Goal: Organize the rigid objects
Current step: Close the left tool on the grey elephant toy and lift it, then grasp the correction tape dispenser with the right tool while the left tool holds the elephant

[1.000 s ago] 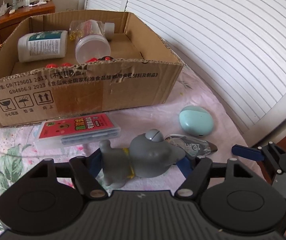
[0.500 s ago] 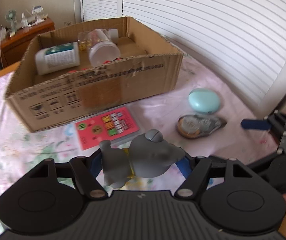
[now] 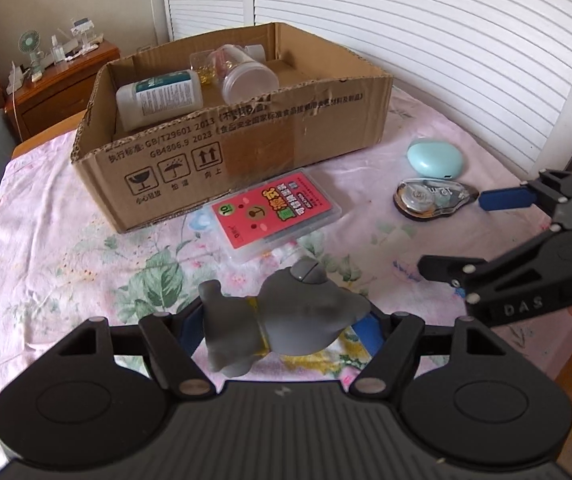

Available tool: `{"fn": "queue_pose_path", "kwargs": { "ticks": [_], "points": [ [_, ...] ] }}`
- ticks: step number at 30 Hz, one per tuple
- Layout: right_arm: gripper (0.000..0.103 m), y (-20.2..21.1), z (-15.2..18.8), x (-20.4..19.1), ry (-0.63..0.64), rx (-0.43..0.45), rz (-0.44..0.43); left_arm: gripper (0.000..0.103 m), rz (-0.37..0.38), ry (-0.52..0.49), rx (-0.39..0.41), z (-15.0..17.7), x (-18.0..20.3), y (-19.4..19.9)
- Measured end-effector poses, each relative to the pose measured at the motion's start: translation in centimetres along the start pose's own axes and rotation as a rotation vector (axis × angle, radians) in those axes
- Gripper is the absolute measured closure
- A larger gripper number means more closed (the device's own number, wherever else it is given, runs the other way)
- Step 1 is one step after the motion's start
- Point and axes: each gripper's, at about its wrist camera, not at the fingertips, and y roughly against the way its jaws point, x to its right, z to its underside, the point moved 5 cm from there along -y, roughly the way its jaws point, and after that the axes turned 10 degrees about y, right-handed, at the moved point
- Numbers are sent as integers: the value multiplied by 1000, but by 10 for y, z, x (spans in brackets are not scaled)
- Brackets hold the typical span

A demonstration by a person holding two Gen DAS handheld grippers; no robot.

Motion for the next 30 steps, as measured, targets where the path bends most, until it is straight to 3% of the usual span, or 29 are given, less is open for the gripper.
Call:
{"fn": "queue_pose_path", "kwargs": {
  "ticks": [10,20,30],
  "points": [
    [0,-14,-14,2,1,19,1,28,26,22,18,-5,-3,-8],
    [0,-16,-16,4,-4,24,9,17,21,66,9,-6,-5,-21],
    [0,-15,-14,4,-5,41,14,20,31,121,26,-9,-6,-24]
  ]
}}
